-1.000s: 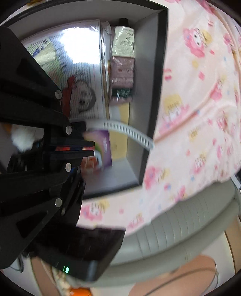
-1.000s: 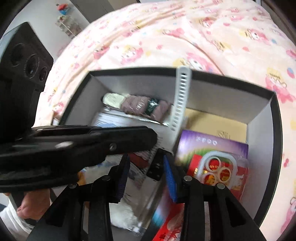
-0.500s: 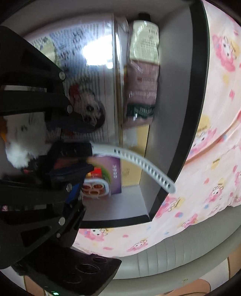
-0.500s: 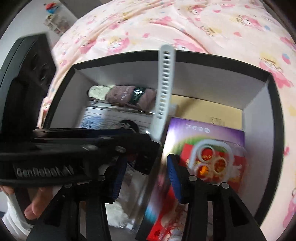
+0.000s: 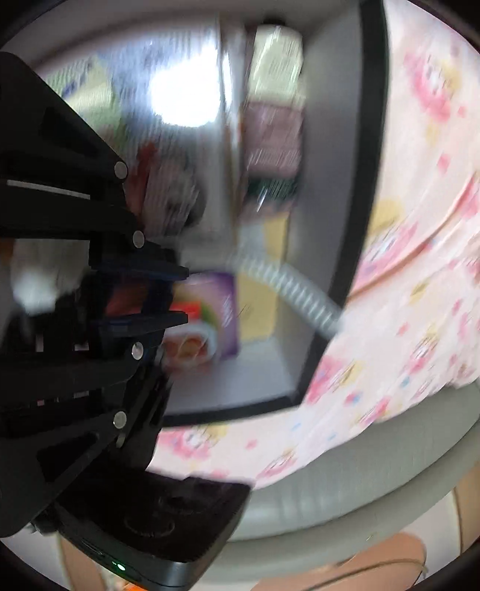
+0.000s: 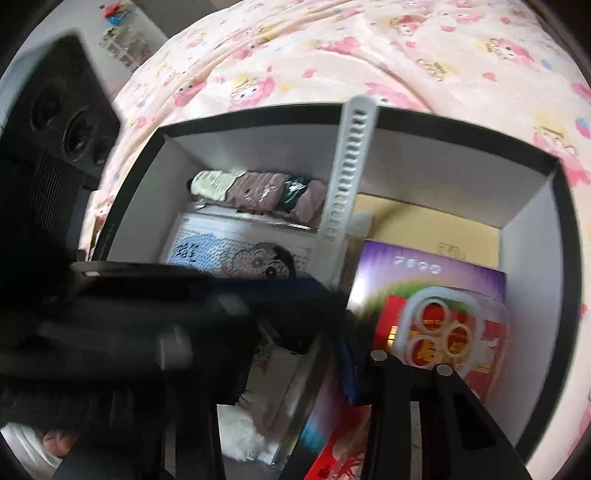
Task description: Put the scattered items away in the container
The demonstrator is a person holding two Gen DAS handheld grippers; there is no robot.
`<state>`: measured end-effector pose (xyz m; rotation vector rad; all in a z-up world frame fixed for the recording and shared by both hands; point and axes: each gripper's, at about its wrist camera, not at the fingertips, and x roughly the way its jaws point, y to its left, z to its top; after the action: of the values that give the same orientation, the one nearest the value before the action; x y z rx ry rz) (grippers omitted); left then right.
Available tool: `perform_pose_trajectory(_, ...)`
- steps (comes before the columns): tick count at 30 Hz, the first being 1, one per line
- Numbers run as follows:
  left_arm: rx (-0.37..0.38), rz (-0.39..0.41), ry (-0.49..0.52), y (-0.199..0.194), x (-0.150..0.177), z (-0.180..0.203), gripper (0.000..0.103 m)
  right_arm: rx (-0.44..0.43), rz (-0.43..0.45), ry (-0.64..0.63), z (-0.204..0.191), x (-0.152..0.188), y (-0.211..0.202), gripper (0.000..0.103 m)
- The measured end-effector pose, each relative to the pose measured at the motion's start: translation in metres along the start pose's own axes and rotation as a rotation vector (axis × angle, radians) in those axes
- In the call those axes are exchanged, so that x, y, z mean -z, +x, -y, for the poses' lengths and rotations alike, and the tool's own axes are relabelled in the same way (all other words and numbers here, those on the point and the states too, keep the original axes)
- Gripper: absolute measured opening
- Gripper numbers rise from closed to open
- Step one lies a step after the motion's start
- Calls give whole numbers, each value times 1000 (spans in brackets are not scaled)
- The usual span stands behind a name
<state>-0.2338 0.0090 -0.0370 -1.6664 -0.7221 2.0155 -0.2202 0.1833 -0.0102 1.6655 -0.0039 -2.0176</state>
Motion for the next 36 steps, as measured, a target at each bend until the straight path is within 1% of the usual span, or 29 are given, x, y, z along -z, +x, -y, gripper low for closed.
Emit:
perform_pose_trajectory(1, -9, 14, -35, -2, -3, -7, 30, 5, -1, 11, 2, 0, -2, 36)
perform_pose_trajectory(2, -18, 14, -62, -1, -6, -12, 38, 9, -2, 15, 4, 1, -4, 36)
perform_pose_trajectory(3, -32, 6, -94, 4, -9, -18, 50, 7, -10, 13, 5, 1, -4, 37)
perform_pose_trajectory(4, -25, -3, -110, 8, -12, -21, 50, 1, -17, 10, 5, 1, -2, 38)
perform_pose_trajectory(6, -14, -20, -101, 11, -15, -19, 50, -17, -24, 4, 5, 1, 0, 38)
perform_pose_trajectory(8, -8, -28, -98, 12, -14, -16, 50, -48, -57, 10, 7, 3, 4, 38)
perform_pose_trajectory(9, 17, -46, -100, 15, -12, -16, 50, -44, -59, 8, 8, 4, 5, 38)
perform_pose_trajectory(10, 62, -73, -101, 16, -12, -14, 51, -44, -60, 7, 8, 4, 5, 38)
perform_pose_trajectory(11, 81, -96, -103, 20, -10, -13, 51, -48, -60, 11, 10, 4, 4, 40)
perform_pose_trajectory(13, 81, -89, -79, 20, -6, -9, 51, -49, -59, 31, 14, 5, 3, 40)
perform_pose_trajectory(15, 107, -87, -80, 17, -2, -8, 51, -55, -52, 40, 16, 7, -1, 40)
perform_pose_trajectory(17, 181, -87, -87, 14, -1, -7, 47, -60, -44, 50, 18, 9, -5, 40)
perform_pose_trajectory(18, 248, -102, -96, 14, 0, -7, 44, -63, -34, 49, 19, 10, -7, 40)
perform_pose_trajectory(19, 287, -121, -100, 15, 2, -5, 44, -66, -27, 45, 18, 10, -9, 40)
perform_pose_trajectory(20, 301, -132, -90, 16, 5, -1, 43, -68, -22, 42, 17, 11, -11, 40)
perform_pose_trajectory(21, 280, -124, -70, 16, 7, 2, 41, -68, -11, 35, 16, 12, -13, 40)
perform_pose_trajectory(23, 257, -124, -50, 17, 11, 5, 41, -73, -14, 39, 17, 14, -14, 37)
perform_pose_trajectory(24, 258, -124, -53, 18, 11, 5, 41, -76, -19, 52, 20, 16, -14, 32)
perform_pose_trajectory(25, 266, -122, -59, 16, 12, 3, 41, -73, -13, 58, 23, 17, -15, 22)
perform_pose_trajectory(27, 297, -114, -77, 11, 11, -2, 41, -72, -1, 85, 31, 19, -20, 12)
perform_pose_trajectory(28, 320, -99, -88, 1, 6, -13, 41, -89, 11, 103, 36, 20, -24, 11)
perform_pose_trajectory(30, 329, -69, -87, -7, 6, -15, 41, -118, 34, 138, 43, 22, -33, 9)
perform_pose_trajectory(31, 325, -55, -80, -13, 6, -16, 41, -118, 49, 143, 46, 22, -38, 9)
perform_pose_trajectory(32, 312, -45, -73, -18, 7, -16, 41, -106, 67, 143, 46, 23, -43, 9)
perform_pose_trajectory(33, 275, -27, -60, -24, 9, -16, 41, -85, 99, 147, 48, 23, -51, 9)
perform_pose_trajectory(34, 227, -14, -38, -29, 11, -14, 41, -79, 126, 156, 46, 22, -55, 9)
perform_pose_trajectory(36, 104, -15, 26, -30, 14, -5, 41, -81, 185, 183, 35, -3, -53, 9)
